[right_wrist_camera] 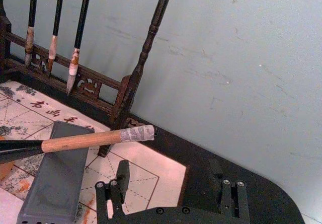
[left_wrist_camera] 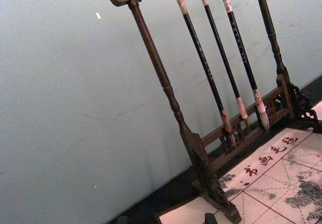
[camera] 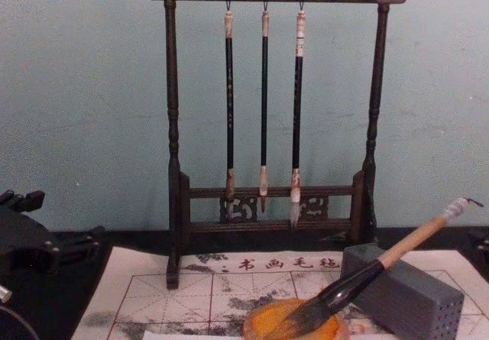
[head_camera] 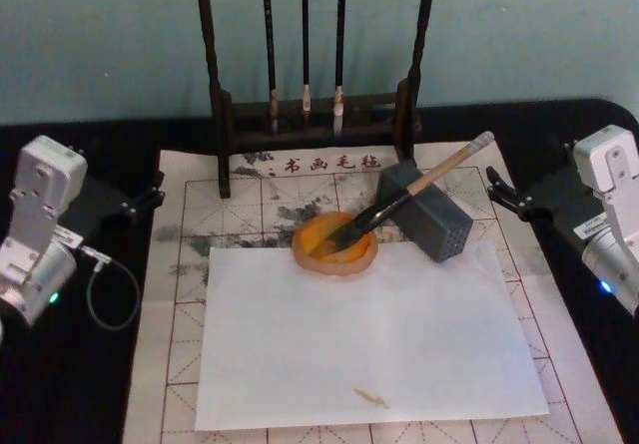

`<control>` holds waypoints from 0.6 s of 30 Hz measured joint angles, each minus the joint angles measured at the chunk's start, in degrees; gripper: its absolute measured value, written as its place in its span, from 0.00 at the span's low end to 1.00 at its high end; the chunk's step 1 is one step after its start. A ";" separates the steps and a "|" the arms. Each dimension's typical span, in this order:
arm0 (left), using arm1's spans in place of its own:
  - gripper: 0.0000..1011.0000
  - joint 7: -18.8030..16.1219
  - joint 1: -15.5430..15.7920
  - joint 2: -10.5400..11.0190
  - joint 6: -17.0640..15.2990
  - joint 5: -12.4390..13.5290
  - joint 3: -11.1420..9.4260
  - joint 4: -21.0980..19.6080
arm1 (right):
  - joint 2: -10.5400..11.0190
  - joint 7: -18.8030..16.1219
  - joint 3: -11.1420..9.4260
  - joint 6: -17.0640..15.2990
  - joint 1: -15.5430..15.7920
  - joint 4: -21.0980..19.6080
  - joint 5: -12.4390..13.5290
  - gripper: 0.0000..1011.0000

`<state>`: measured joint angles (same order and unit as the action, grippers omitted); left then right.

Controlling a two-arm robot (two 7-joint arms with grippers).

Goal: Pick up the brush from the inkstone, write on the paper, then place the brush back to its original position.

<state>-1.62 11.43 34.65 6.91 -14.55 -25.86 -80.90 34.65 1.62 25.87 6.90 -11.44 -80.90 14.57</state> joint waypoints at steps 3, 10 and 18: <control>0.99 0.00 0.00 0.00 0.00 0.00 0.00 0.00 | 0.00 0.00 0.00 0.00 0.00 0.00 -0.01 0.99; 0.99 0.00 0.00 0.00 0.00 0.00 0.00 0.00 | 0.00 0.00 0.00 0.00 0.00 0.00 -0.03 0.99; 0.99 0.00 0.00 0.00 0.00 0.00 0.00 0.00 | 0.00 0.00 0.00 0.00 0.00 0.00 -0.03 0.99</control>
<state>-1.62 11.43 34.65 6.91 -14.55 -25.86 -80.90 34.65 1.62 25.87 6.91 -11.44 -80.90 14.54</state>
